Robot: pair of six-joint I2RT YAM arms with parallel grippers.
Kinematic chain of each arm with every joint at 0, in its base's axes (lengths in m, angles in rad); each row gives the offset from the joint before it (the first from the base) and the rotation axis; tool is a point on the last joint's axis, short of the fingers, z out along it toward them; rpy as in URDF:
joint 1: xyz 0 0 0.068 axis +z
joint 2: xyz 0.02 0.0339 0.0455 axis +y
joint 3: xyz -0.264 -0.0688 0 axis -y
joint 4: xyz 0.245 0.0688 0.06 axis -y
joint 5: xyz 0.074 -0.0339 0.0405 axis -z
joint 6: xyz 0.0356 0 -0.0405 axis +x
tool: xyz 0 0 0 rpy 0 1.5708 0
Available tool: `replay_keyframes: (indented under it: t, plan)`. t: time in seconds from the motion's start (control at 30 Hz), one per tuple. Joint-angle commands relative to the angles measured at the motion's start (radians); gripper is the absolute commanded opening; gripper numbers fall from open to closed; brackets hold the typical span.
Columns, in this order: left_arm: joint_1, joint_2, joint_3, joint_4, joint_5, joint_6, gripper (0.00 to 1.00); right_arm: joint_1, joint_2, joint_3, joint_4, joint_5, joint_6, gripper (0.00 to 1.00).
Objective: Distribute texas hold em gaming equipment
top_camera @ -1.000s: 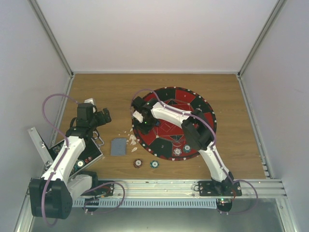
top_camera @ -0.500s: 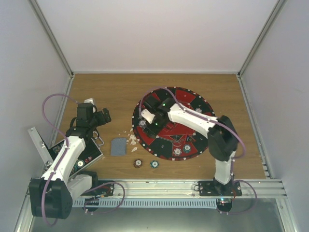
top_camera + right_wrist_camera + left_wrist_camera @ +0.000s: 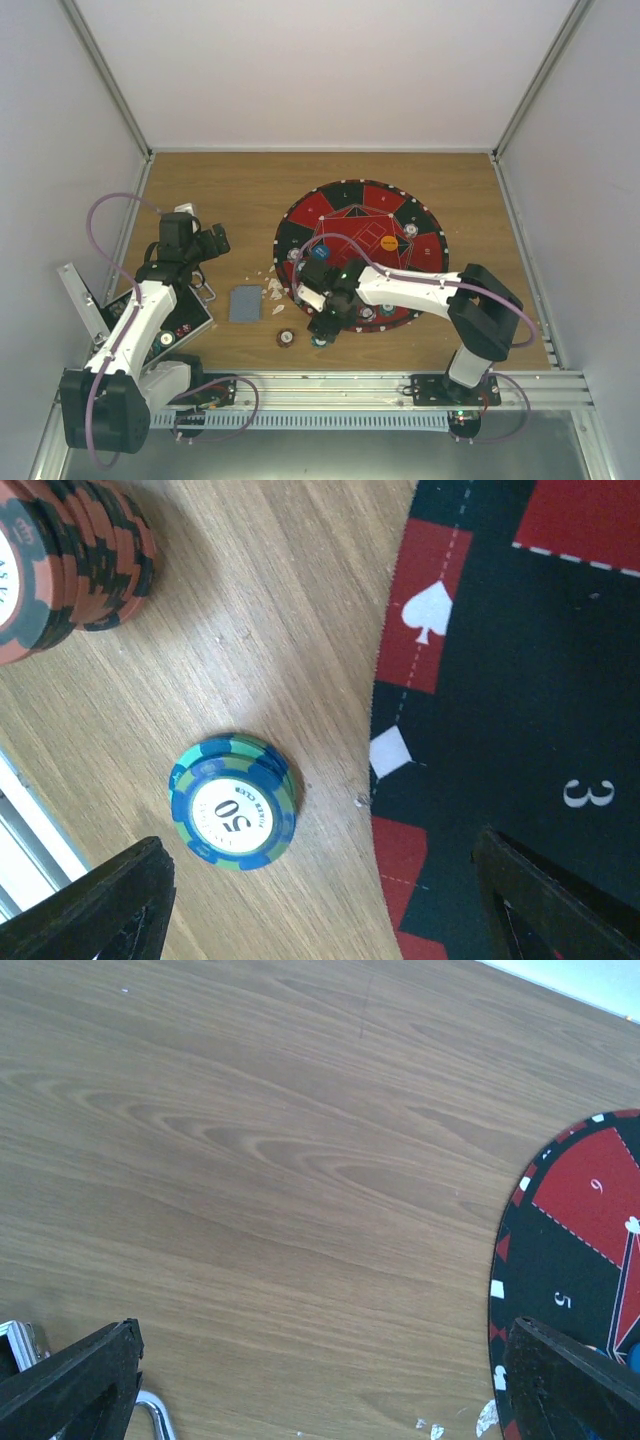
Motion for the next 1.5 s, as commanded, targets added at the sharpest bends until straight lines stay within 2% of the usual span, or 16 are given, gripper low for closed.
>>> replay_keyframes:
  t: [0.0,0.33,0.63,1.47]
  plan:
    - [0.001,-0.007,0.024,0.008,0.002,0.001,0.99,0.04,-0.024,-0.019,0.088,0.025,0.028,0.83]
    - [0.0,-0.011,0.014,0.006,0.007,0.001,0.99,0.116,-0.014,-0.067,0.133,0.067,0.006,0.84]
    - [0.0,-0.011,0.001,0.012,0.016,-0.002,0.99,0.138,0.008,-0.098,0.154,0.122,0.004,0.84]
    - [0.0,-0.014,-0.017,0.016,0.017,0.001,0.99,0.162,0.04,-0.114,0.169,0.123,-0.077,0.79]
